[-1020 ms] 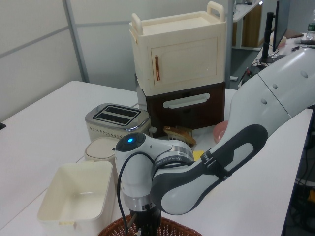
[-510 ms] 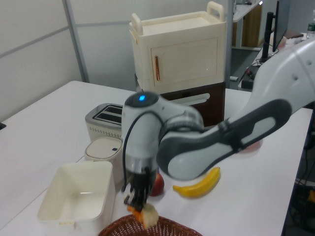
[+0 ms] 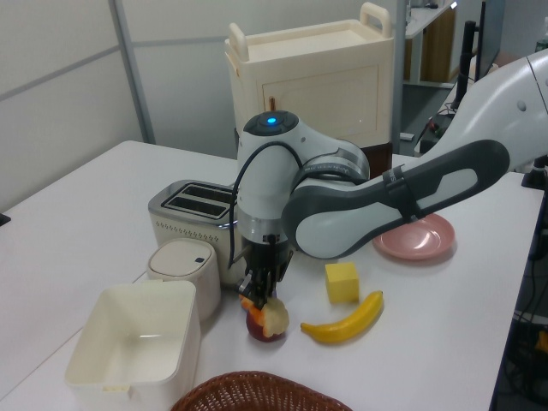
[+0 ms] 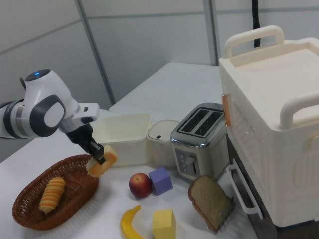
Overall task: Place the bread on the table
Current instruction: 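Lower the bread slice onto the table and open the gripper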
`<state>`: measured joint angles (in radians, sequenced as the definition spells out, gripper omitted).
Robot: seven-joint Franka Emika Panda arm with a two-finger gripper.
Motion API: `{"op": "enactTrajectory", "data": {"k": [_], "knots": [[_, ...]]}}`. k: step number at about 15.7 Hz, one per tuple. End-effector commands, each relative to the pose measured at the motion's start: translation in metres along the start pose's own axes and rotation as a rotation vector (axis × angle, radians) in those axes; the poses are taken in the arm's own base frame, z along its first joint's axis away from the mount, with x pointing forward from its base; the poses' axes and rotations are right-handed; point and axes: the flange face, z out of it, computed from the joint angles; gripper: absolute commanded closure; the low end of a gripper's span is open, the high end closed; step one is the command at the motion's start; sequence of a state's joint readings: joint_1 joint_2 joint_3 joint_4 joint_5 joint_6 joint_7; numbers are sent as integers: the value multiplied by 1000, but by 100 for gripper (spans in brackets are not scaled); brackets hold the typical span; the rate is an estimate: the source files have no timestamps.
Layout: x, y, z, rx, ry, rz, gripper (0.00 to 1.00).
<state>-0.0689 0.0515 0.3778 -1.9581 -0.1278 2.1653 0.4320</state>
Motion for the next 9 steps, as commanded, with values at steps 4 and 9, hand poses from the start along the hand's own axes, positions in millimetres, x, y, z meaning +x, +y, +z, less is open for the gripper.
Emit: {"op": "enactTrajectory", "data": {"k": [4,9], "knots": [[-8,3,2,-36,-3,-30,0],[-8,4,4,-38,-6,-28,0]]}}
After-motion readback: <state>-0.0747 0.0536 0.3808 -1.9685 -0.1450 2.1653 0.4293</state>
